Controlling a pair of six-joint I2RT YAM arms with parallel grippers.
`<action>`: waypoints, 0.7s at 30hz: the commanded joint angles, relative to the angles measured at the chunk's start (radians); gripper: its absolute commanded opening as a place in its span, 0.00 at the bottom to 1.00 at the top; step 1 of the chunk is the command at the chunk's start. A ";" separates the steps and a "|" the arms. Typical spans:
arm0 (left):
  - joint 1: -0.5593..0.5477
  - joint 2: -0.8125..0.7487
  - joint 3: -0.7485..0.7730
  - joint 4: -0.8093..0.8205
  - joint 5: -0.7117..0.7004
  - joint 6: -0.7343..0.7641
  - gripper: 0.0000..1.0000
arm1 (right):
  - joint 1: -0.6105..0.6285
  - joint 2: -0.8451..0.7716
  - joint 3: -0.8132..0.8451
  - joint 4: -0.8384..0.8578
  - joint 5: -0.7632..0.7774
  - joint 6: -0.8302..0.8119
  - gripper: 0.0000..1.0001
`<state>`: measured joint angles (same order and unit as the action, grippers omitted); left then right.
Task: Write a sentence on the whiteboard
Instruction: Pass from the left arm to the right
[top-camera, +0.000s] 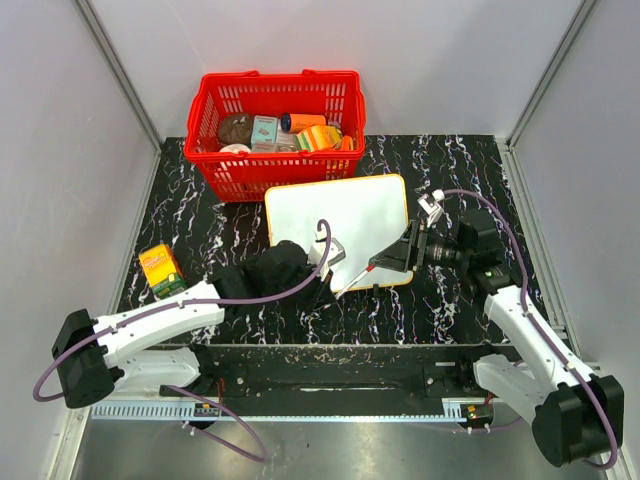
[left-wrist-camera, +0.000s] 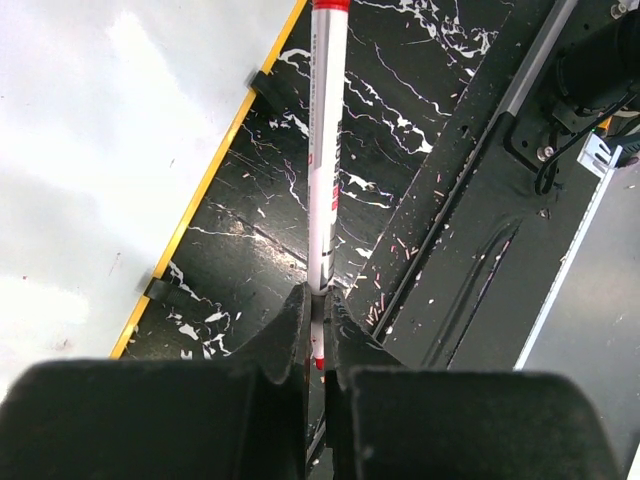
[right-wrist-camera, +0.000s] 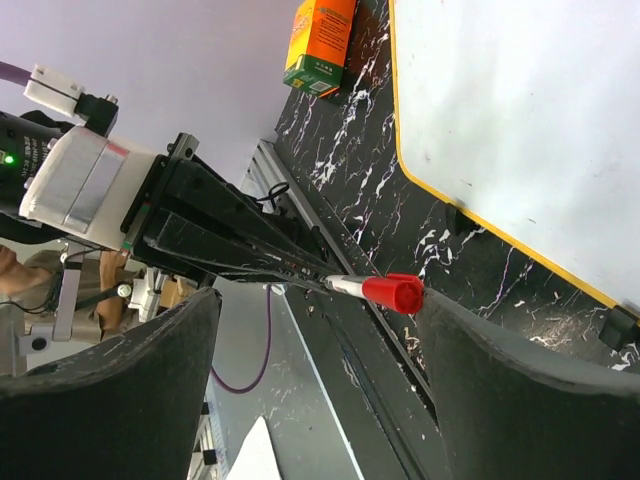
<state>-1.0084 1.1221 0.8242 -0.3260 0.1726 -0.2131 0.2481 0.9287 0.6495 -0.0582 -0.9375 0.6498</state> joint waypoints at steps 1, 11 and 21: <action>0.002 -0.016 0.036 0.033 0.044 0.006 0.00 | 0.020 0.022 -0.024 0.112 -0.031 0.040 0.83; 0.002 -0.057 0.033 0.024 0.041 0.011 0.00 | 0.020 0.045 -0.014 0.063 0.011 -0.004 0.83; 0.002 -0.035 0.046 0.051 0.050 0.018 0.00 | 0.042 0.076 -0.060 0.184 -0.087 0.057 0.77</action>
<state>-1.0077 1.0760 0.8242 -0.3222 0.1982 -0.2092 0.2668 1.0149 0.5892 0.0357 -0.9653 0.6834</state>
